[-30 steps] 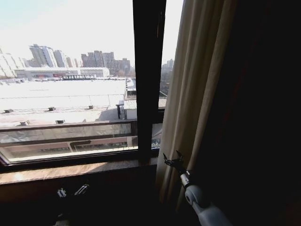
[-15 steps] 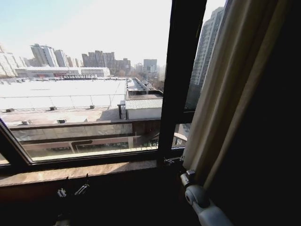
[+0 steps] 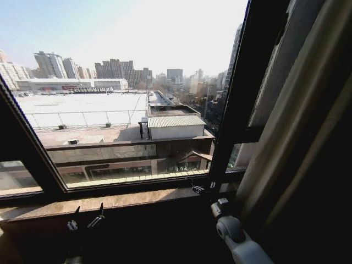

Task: Open the curtains by pulling them apart, changing their state from closed to fully open.

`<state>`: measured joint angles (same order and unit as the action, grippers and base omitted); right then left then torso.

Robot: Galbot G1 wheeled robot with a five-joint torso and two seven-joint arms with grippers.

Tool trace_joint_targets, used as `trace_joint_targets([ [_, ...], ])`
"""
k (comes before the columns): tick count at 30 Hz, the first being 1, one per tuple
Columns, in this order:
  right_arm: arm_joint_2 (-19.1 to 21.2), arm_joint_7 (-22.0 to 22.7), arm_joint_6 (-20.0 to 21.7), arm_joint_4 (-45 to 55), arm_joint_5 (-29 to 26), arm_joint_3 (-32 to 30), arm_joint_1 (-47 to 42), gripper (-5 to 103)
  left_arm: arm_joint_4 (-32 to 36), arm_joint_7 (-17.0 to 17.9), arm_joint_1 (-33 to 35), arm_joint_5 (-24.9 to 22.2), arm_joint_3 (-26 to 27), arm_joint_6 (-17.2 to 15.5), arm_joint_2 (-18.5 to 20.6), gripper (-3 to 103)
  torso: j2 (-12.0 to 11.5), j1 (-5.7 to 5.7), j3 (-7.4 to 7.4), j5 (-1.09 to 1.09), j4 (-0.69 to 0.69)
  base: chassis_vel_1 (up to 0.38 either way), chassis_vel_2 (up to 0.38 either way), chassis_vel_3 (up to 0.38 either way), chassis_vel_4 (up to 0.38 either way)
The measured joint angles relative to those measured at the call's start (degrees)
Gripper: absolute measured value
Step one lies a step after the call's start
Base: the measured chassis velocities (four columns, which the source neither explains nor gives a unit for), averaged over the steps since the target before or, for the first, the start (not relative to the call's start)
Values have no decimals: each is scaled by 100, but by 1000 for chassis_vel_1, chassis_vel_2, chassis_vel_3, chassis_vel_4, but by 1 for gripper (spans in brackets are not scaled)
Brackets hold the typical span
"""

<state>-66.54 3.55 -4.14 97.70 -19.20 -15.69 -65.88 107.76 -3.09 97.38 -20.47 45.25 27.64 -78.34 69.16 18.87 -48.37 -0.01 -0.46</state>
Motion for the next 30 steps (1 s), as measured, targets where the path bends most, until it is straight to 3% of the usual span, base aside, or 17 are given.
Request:
trace_joint_targets([
  [30,0,0,0,0,0,0,0,100,0,0,0,0,0,0,0,100,0,0,0,-2,1,351,351,-349,-355],
])
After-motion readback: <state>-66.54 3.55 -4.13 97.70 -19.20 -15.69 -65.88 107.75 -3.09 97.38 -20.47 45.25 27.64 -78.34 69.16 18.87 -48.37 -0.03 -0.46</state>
